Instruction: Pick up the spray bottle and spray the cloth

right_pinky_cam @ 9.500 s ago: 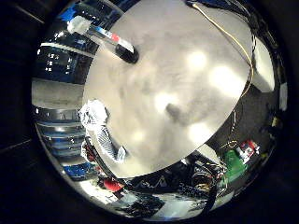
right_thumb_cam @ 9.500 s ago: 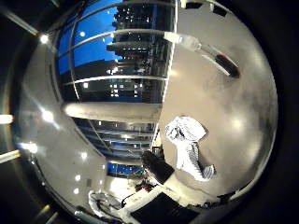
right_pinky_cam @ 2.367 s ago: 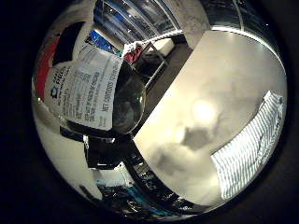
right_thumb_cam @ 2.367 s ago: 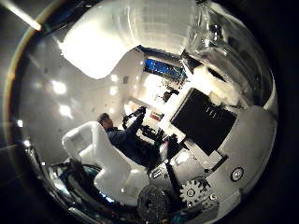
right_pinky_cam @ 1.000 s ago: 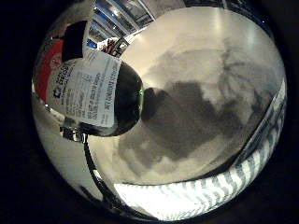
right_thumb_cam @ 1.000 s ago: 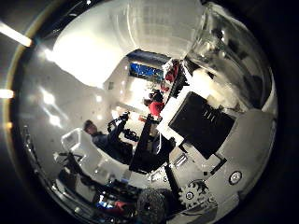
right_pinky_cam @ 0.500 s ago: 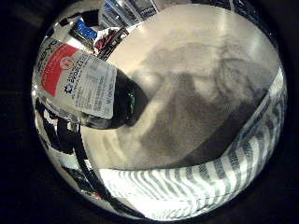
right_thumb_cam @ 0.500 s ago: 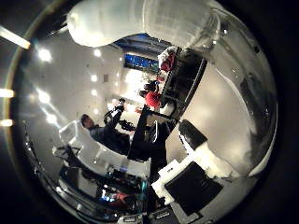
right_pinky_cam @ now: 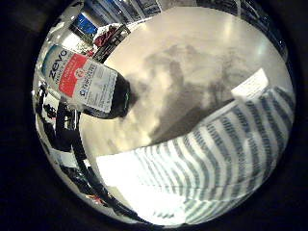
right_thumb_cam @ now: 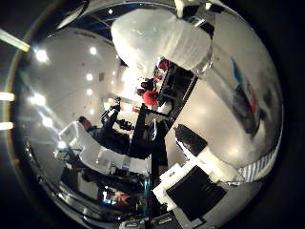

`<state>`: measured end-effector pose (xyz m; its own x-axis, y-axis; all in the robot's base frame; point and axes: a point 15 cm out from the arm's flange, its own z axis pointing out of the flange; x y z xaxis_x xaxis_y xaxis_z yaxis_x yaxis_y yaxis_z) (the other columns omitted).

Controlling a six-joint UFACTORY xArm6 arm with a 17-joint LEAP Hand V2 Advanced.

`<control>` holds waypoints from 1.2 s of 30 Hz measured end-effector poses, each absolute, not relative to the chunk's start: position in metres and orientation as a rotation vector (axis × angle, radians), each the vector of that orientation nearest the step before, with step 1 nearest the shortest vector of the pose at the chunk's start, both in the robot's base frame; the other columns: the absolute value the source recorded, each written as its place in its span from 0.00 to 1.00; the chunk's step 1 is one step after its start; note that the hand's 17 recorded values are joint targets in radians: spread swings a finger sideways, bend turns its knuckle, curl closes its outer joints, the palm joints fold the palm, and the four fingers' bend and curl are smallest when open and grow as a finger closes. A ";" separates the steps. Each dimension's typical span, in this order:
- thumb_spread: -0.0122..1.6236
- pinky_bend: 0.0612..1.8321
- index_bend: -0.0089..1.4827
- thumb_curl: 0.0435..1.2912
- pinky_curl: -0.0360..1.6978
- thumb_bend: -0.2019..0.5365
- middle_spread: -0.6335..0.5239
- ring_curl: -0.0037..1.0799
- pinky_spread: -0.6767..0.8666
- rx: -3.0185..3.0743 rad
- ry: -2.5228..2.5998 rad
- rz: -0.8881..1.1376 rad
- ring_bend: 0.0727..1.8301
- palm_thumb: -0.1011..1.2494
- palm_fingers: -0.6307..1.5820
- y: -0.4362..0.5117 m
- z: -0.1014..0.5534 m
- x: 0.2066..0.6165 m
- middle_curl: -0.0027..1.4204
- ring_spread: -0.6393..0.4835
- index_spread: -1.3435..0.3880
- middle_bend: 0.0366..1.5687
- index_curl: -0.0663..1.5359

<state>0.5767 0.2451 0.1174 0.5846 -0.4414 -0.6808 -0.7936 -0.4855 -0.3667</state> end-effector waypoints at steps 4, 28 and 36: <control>0.63 0.15 0.12 0.32 0.25 0.24 0.51 0.19 0.65 -2.124 1.009 0.639 0.19 0.62 0.35 0.222 0.124 0.587 0.22 0.54 0.53 0.12 0.26; 0.64 0.10 0.13 0.30 0.20 0.24 0.51 0.21 0.67 -2.183 1.163 0.412 0.11 0.62 0.38 0.073 0.234 0.518 0.22 0.59 0.52 0.09 0.25; 0.64 0.09 0.13 0.30 0.20 0.24 0.51 0.22 0.67 -2.149 1.286 0.404 0.10 0.62 0.38 0.022 0.240 0.459 0.21 0.60 0.52 0.09 0.25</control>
<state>0.4588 0.0219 0.2397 0.4854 -0.6922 -0.5342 -0.8733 -0.3545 -0.3341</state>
